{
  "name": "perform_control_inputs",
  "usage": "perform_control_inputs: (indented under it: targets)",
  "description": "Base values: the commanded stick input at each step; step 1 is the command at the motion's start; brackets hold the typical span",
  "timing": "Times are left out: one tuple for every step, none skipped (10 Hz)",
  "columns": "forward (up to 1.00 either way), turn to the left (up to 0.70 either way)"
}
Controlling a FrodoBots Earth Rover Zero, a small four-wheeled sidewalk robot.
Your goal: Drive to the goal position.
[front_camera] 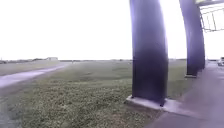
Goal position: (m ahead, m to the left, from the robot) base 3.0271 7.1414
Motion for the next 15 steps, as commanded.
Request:
perform_control_inputs:
  targets:
    - [0.00, 0.00]
    - [0.00, 0.00]
    - [0.01, 0.00]
    - [0.03, 0.00]
    - [0.04, 0.00]
    - [0.04, 0.00]
    - [0.00, 0.00]
    - [0.00, 0.00]
    - [0.00, 0.00]
    - [0.00, 0.00]
    - [0.04, 0.00]
    - [0.04, 0.00]
    - [0.04, 0.00]
    - [0.02, 0.00]
    - [0.00, 0.00]
